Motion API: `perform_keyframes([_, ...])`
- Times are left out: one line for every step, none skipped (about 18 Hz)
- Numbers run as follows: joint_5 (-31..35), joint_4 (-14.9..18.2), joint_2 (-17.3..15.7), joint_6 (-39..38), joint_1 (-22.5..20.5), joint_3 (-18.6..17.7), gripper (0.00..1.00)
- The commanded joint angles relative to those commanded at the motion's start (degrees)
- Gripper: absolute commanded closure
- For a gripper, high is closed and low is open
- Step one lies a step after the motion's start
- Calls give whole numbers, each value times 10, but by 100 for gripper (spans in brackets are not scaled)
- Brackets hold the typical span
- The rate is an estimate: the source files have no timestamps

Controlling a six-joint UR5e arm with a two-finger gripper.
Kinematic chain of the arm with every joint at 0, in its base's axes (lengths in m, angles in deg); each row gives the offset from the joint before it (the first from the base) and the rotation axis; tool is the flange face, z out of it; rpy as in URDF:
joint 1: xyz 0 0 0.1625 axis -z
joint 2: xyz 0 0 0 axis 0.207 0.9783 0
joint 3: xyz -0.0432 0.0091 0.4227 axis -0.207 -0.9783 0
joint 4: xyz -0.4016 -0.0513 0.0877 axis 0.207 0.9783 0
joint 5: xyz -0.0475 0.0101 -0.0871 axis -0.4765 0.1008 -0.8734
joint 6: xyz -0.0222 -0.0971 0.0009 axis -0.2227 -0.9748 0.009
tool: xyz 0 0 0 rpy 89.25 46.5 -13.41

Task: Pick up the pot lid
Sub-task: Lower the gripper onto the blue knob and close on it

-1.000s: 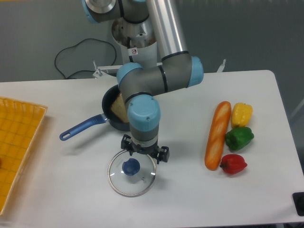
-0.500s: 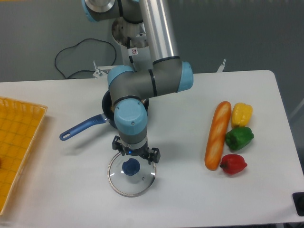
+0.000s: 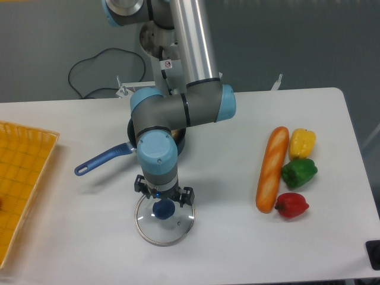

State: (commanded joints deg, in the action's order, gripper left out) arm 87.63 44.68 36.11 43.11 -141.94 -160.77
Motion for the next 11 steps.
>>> perform_keyframes([-2, 0, 0, -3, 0, 1, 0])
perform_keyframes([-4, 0, 1, -7, 0, 1, 0])
perform_keyframes([-6, -1, 3, -8, 0, 3, 0])
perform_keyframes([-6, -1, 7, -9, 0, 4, 0])
perform_keyframes([-6, -2, 10, -9, 0, 5, 0])
perform_keyframes([-6, -5, 11, -10, 1, 4, 0])
perform_keyframes([-6, -9, 11, -10, 1, 5, 0])
perform_keyframes([-6, -13, 12, -10, 1, 4, 0])
perform_keyframes([-7, -16, 13, -10, 1, 4, 0])
perform_keyframes([-10, -16, 14, -11, 1, 4, 0])
perform_keyframes([-10, -16, 14, -11, 1, 4, 0])
